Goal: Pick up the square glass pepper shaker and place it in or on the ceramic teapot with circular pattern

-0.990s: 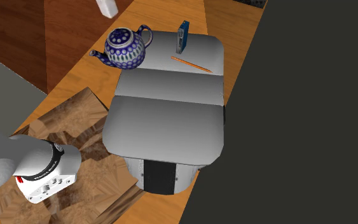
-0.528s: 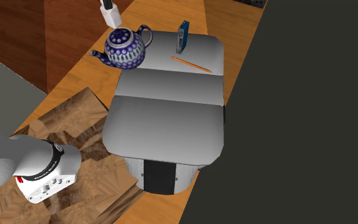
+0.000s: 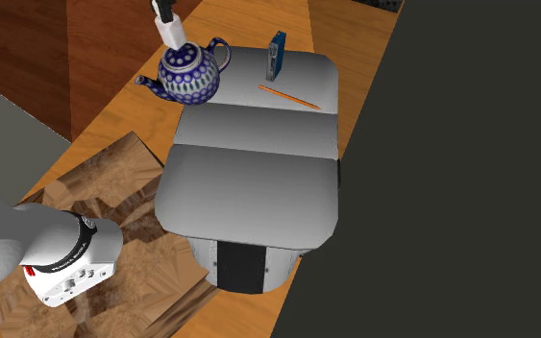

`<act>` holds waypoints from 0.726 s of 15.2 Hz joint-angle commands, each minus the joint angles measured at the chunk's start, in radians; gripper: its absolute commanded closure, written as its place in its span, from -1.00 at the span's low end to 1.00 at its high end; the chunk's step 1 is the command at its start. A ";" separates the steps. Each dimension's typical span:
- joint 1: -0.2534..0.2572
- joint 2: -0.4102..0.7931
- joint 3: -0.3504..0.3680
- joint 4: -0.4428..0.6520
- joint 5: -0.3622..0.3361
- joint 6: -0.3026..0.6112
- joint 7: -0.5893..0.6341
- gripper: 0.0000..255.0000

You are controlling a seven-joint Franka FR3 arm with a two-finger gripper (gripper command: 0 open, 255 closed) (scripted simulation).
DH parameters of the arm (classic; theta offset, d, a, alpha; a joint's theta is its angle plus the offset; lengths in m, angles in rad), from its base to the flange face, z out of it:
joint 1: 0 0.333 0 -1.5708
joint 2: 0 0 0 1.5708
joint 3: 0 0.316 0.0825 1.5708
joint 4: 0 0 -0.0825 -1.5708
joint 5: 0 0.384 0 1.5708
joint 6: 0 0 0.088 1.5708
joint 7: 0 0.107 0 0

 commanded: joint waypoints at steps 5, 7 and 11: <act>0.000 0.000 0.000 0.000 0.000 0.000 0.000 -1.00; 0.000 0.000 0.000 0.000 0.000 0.000 0.000 -1.00; -0.003 0.013 -0.003 0.114 -0.003 -0.100 0.002 -1.00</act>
